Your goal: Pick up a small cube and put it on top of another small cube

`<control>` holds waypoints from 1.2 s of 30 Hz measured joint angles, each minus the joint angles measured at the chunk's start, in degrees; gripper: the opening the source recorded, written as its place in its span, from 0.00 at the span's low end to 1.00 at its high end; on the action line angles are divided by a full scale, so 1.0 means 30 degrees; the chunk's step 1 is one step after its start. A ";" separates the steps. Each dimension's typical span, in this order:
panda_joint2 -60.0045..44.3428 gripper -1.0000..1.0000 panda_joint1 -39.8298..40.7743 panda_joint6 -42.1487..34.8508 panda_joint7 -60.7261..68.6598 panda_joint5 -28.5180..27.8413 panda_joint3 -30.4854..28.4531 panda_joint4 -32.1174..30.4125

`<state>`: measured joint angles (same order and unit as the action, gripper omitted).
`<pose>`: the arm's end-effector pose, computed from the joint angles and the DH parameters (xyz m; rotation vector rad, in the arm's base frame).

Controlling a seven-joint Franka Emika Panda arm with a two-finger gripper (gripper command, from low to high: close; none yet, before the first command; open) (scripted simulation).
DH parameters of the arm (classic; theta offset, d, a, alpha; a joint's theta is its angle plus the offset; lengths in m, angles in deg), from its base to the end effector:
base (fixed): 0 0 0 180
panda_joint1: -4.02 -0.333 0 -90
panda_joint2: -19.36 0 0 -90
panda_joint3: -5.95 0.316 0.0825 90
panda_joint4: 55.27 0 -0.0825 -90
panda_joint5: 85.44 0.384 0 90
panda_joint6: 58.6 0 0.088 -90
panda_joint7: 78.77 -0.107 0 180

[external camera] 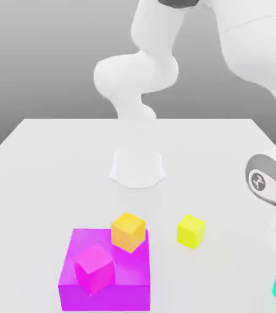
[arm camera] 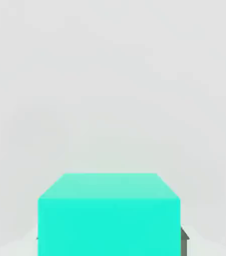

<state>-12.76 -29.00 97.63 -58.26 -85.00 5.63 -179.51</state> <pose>0.4674 0.2996 0.1309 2.8132 1.3982 -0.0035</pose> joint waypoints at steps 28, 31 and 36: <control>1.6629 0.00 0.7724 -0.5856 0.4077 -0.1960 -0.4095 -1.0727; 1.5263 0.00 0.7715 -0.3869 0.4329 -0.1801 -0.4353 -1.1333; 1.4092 1.00 0.7669 -0.2395 0.4496 -0.1621 -0.4456 -1.1638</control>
